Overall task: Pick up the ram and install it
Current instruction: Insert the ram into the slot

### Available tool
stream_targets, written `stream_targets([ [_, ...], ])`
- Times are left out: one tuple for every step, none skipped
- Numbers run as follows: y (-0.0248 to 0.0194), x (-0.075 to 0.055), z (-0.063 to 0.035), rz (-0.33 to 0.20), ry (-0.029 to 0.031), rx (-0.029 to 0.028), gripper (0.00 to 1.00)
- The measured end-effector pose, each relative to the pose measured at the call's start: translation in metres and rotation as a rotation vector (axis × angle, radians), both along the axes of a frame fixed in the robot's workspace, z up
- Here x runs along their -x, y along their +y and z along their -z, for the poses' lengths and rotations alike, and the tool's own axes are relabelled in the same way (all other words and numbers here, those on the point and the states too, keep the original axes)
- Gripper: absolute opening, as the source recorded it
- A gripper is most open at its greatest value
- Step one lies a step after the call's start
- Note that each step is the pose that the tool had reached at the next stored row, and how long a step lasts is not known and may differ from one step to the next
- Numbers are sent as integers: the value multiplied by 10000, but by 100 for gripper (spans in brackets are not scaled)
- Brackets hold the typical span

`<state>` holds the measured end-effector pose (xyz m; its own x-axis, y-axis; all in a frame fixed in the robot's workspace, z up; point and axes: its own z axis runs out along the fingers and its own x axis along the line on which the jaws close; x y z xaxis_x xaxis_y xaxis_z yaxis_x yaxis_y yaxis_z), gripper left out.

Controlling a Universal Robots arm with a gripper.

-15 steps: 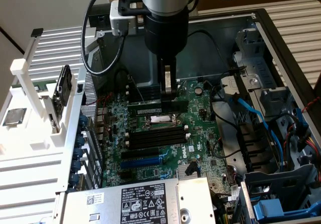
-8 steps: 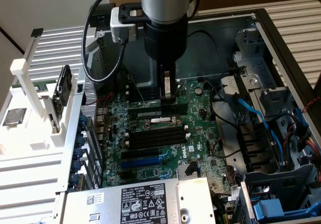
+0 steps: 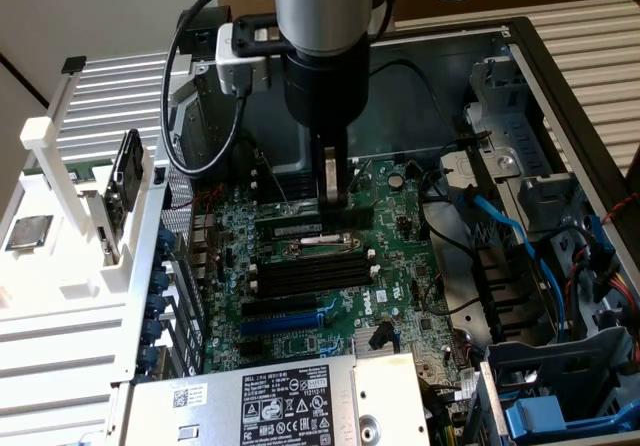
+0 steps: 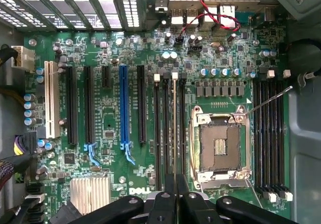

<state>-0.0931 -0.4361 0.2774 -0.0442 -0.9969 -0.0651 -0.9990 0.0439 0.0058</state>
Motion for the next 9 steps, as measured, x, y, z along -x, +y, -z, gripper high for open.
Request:
stream_targets([
  [0,2,7,0,-4,0,12],
  [-1,3,12,-1,-9,1,12],
  [-1,3,16,-1,-11,2,12],
  [0,4,19,0,-11,2,12],
  [1,4,20,0,-12,5,12],
  [4,5,22,2,-14,13,12],
  [10,5,23,3,-14,27,12],
  [11,4,24,1,-15,33,12],
  [14,4,25,0,-16,49,12],
])
